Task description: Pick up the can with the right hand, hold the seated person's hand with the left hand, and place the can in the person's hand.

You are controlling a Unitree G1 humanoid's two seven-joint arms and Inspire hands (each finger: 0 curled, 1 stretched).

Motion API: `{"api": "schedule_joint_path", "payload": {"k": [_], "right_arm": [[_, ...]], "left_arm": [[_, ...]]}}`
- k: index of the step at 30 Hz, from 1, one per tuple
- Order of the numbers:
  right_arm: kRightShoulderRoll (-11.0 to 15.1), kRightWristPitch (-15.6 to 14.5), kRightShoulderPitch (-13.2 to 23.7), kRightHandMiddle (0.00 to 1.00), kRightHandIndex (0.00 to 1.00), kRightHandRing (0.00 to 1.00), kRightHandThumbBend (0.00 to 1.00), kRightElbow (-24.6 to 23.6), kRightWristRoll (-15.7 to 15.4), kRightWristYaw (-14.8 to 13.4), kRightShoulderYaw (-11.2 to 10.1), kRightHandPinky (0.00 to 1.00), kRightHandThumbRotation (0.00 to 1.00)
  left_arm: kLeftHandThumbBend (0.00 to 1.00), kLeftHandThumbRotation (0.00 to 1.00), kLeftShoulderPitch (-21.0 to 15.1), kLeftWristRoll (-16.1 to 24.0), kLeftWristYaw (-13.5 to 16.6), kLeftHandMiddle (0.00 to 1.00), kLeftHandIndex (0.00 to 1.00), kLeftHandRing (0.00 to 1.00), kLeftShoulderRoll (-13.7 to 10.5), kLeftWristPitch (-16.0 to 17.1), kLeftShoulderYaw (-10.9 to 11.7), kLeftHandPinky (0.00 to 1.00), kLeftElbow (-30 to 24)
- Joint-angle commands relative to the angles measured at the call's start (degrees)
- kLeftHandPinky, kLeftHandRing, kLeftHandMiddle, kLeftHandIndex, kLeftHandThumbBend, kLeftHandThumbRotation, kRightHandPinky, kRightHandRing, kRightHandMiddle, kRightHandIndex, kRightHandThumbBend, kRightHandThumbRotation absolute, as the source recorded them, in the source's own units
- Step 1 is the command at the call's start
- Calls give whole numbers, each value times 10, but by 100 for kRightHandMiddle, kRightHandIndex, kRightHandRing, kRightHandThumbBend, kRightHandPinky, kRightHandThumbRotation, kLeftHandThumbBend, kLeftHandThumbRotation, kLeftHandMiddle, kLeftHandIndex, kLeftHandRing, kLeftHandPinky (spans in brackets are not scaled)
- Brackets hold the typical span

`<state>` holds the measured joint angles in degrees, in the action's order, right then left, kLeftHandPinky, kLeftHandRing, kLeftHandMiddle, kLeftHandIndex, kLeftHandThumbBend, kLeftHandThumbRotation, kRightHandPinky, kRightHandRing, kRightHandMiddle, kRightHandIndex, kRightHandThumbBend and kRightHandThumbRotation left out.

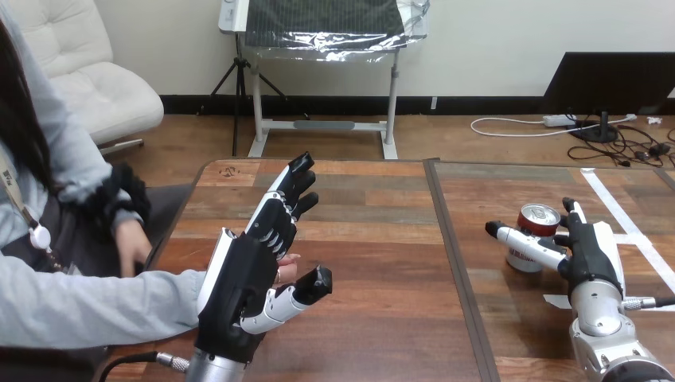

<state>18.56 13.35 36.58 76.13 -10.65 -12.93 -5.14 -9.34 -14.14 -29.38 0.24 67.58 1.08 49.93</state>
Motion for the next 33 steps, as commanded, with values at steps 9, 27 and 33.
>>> {"api": "schedule_joint_path", "payload": {"k": [9, 27, 33], "right_arm": [[24, -14, 60, 95, 99, 91, 100, 3, -8, 3, 1, 79, 41], [21, -38, 72, 92, 96, 88, 100, 10, 1, -3, -15, 78, 33], [19, -42, 74, 87, 92, 83, 100, 11, 7, -8, -23, 71, 24]], "left_arm": [[100, 63, -28, -1, -1, 97, 92, 95, 2, 14, 2, 90, -14], [100, 62, -28, -6, -6, 97, 92, 96, 4, 14, -2, 90, -15], [100, 62, -28, -3, -5, 97, 91, 96, 6, 16, -1, 90, -14]]}}
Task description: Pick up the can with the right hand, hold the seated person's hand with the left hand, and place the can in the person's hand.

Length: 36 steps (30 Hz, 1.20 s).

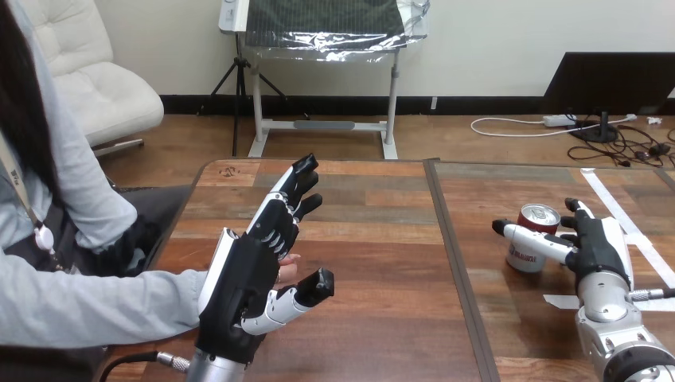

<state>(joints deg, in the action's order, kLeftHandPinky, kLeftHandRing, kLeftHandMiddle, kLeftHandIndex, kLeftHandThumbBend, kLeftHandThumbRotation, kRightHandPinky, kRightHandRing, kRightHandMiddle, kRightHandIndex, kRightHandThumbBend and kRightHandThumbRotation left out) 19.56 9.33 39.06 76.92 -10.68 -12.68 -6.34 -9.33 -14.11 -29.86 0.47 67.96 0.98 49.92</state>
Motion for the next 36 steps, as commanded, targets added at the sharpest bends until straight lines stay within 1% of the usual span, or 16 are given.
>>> {"api": "schedule_joint_path", "payload": {"k": [1, 4, 11, 15, 17, 21, 24, 30, 33, 36], "right_arm": [[9, -4, 50, 86, 91, 82, 100, 4, 5, -13, -10, 70, 23], [9, -5, 51, 83, 88, 79, 100, 4, 1, -21, -9, 66, 21], [9, -8, 55, 75, 83, 70, 98, 5, -2, -29, -8, 57, 13], [9, -4, 56, 73, 80, 67, 98, 5, -2, -37, -10, 55, 10], [8, -3, 57, 68, 78, 62, 98, 5, -2, -42, -10, 51, 7], [9, -6, 59, 56, 75, 51, 98, 6, -11, -53, -3, 41, 4], [10, -8, 61, 55, 72, 50, 98, 6, -15, -57, -1, 40, 2], [10, -11, 65, 57, 65, 50, 96, 6, -18, -59, 0, 41, 0], [10, -11, 67, 58, 62, 48, 95, 6, -17, -60, -1, 40, 0], [10, -10, 67, 55, 57, 46, 93, 5, -17, -60, -2, 38, 0]], "left_arm": [[100, 63, -28, -2, 0, 97, 91, 96, 3, 12, 0, 90, -14], [100, 63, -27, -2, -1, 97, 91, 96, 4, 12, 0, 90, -13], [100, 64, -27, -2, -1, 97, 91, 96, 5, 13, 0, 90, -12], [100, 64, -24, 2, 3, 96, 91, 96, 7, 12, 0, 89, -14], [100, 64, -24, 3, 4, 96, 91, 95, 7, 14, 0, 89, -14], [100, 64, -23, 5, 7, 96, 90, 95, 8, 16, 1, 88, -14], [100, 64, -22, 7, 8, 95, 90, 94, 9, 16, 0, 87, -15], [100, 64, -20, 5, 6, 95, 90, 94, 8, 13, -2, 87, -17], [100, 64, -18, 4, 5, 95, 90, 94, 8, 11, -2, 87, -18], [100, 64, -17, 4, 6, 95, 90, 94, 8, 10, -3, 87, -19]]}}
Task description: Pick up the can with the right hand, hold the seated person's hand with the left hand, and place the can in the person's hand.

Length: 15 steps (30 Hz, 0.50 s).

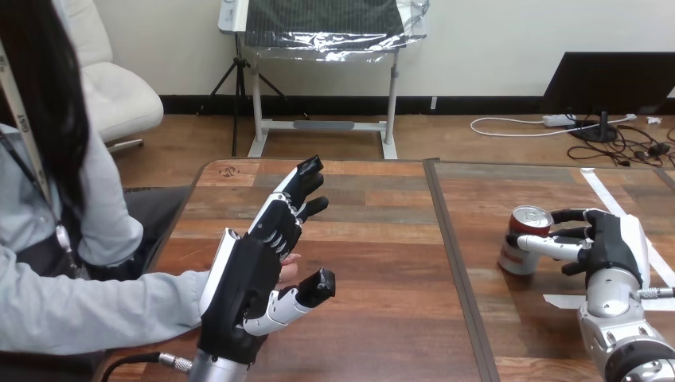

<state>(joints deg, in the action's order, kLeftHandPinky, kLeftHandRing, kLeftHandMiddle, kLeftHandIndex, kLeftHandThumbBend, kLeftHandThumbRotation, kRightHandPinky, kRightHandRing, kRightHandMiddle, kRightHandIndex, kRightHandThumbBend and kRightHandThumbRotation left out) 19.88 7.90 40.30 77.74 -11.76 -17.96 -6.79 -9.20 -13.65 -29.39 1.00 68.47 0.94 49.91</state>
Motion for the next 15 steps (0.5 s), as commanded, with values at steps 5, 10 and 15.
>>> {"api": "schedule_joint_path", "payload": {"k": [5, 10, 15], "right_arm": [[8, 5, 56, 52, 53, 44, 91, -3, -9, -9, 6, 37, 0], [8, 1, 57, 51, 50, 45, 89, -3, -14, -10, 11, 39, 0], [8, 1, 58, 50, 49, 46, 89, -3, -17, -13, 12, 40, 0]], "left_arm": [[100, 63, -18, -1, 2, 95, 90, 94, 4, 6, -2, 87, -20], [100, 63, -17, 1, 3, 95, 90, 94, 3, 6, -2, 86, -21], [100, 64, -16, -2, 1, 94, 90, 93, 3, 2, -3, 86, -23]]}}
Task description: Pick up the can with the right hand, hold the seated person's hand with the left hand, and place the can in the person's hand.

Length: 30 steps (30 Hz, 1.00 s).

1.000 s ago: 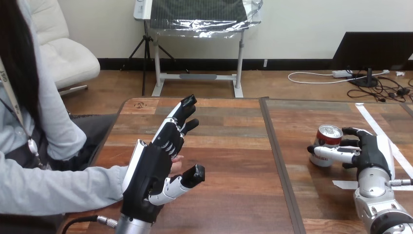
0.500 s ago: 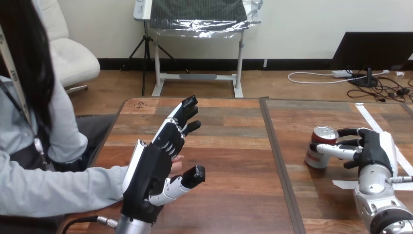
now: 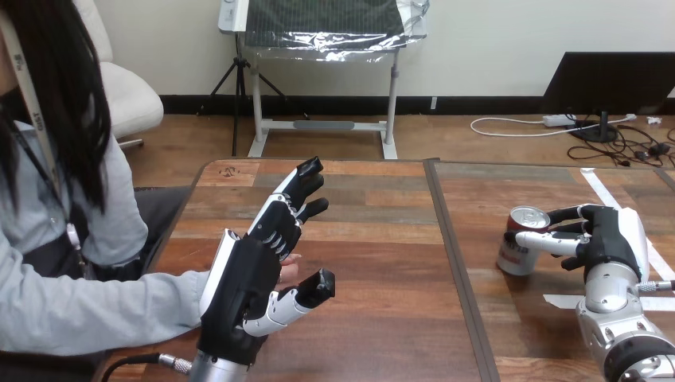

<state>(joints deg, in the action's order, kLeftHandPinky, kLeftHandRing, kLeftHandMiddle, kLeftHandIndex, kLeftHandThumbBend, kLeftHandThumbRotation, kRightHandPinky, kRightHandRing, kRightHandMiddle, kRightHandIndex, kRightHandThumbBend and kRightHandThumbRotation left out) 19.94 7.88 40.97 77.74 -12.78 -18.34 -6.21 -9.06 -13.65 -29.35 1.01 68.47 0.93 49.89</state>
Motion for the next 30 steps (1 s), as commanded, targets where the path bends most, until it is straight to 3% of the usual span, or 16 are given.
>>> {"api": "schedule_joint_path", "payload": {"k": [1, 8, 18, 30], "right_arm": [[7, 1, 51, 50, 49, 46, 89, -4, -8, -11, 7, 40, 0], [9, 7, 47, 49, 48, 47, 88, -4, -15, -13, 14, 41, 0], [7, 9, 44, 49, 49, 43, 86, -6, 5, -8, -2, 37, 0], [8, 25, 36, 50, 50, 44, 84, -8, 9, -5, -4, 38, 0]], "left_arm": [[100, 63, -17, -2, 0, 94, 90, 93, 3, 1, -3, 86, -23], [100, 62, -16, -8, -4, 94, 90, 94, 5, -6, -5, 87, -25], [100, 61, -21, -12, -13, 95, 90, 94, 4, -7, -4, 88, -18], [100, 62, -24, -8, -9, 95, 89, 94, 5, -9, -1, 87, -16]]}}
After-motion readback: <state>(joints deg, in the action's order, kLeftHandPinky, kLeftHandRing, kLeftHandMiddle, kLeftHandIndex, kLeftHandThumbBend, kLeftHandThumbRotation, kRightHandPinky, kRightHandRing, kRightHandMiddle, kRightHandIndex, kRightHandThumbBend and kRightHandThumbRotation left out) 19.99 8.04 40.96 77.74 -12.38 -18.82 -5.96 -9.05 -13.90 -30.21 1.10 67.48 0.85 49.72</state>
